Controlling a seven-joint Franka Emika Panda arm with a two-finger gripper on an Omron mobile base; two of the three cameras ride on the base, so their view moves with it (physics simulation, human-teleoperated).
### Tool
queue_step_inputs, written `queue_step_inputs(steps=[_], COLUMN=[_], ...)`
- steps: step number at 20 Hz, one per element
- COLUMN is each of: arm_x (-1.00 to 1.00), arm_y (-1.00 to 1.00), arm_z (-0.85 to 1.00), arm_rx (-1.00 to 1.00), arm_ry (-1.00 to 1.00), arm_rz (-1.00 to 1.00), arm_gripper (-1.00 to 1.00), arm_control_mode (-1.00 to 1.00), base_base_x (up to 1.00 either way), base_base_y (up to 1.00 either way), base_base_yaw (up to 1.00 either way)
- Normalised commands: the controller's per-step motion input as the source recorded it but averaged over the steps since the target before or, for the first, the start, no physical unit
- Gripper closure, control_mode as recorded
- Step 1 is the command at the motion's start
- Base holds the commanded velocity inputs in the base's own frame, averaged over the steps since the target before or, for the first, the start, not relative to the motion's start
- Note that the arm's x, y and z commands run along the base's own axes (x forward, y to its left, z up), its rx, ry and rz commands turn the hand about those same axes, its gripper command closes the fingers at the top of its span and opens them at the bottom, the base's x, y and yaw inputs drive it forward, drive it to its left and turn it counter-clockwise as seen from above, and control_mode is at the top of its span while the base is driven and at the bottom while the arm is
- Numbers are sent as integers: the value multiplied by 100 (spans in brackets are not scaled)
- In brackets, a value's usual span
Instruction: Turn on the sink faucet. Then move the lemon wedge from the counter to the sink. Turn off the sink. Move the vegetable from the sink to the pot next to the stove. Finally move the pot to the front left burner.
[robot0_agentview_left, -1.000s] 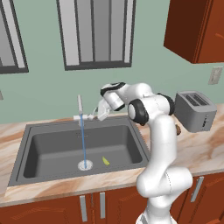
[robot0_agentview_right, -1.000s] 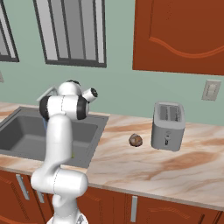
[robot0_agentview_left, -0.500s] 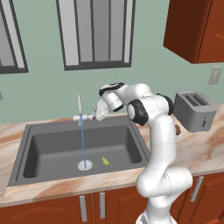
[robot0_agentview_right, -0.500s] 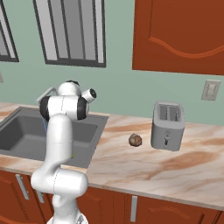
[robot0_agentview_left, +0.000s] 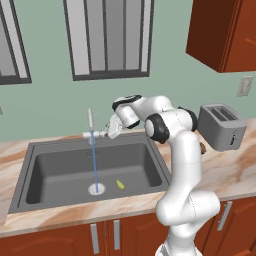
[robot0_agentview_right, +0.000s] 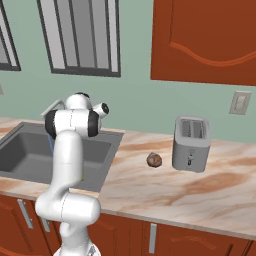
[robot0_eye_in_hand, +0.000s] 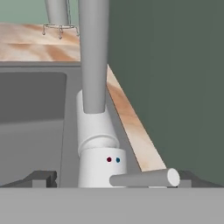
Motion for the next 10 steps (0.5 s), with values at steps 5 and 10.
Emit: queue_step_inputs(steps=[5, 10], arm_x=[2, 0], arm_y=[37, 40], arm_z=[14, 18], arm_rx=[1, 0], arm_ry=[0, 0], arm_rz=[5, 7], arm_gripper=[-100, -100], arm_control_mode=[-100, -100], base_base_x=[0, 0], base_base_y=[0, 0], base_base_yaw=[0, 0])
